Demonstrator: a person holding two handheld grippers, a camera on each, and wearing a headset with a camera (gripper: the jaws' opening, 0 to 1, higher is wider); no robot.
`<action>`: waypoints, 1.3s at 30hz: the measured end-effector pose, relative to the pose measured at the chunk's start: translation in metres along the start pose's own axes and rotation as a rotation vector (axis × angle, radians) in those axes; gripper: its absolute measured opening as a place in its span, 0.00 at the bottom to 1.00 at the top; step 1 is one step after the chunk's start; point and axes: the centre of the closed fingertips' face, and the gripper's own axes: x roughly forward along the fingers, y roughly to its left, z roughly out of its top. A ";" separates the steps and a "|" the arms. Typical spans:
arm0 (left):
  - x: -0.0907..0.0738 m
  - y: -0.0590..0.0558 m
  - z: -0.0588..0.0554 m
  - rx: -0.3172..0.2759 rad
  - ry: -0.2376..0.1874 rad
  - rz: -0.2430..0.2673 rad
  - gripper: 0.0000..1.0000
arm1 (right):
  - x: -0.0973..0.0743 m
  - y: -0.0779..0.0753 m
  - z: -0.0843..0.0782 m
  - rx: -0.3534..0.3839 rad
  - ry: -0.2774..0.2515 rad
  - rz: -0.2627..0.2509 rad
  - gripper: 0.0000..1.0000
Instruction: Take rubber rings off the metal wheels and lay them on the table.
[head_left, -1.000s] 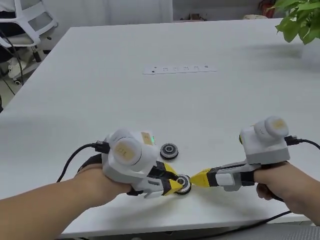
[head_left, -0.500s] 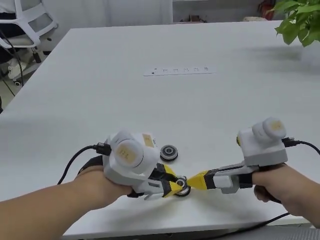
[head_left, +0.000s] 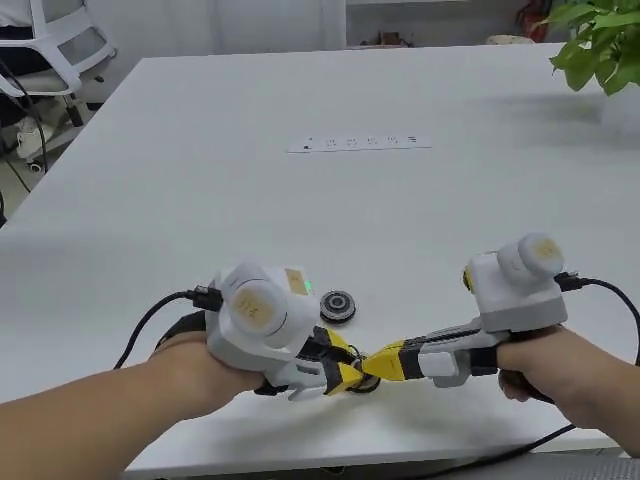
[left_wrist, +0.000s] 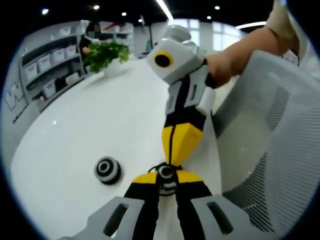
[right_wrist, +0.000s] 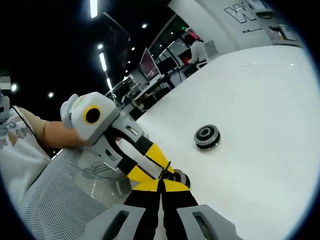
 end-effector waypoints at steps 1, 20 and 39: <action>0.000 0.000 0.000 0.000 -0.001 0.001 0.11 | -0.001 -0.001 0.000 -0.007 0.000 -0.007 0.00; -0.001 -0.001 0.002 0.019 -0.008 -0.019 0.14 | -0.002 -0.008 0.003 -0.069 -0.006 -0.037 0.00; -0.035 0.002 0.017 -0.050 -0.080 -0.032 0.22 | -0.007 -0.003 0.019 -0.091 -0.022 -0.012 0.00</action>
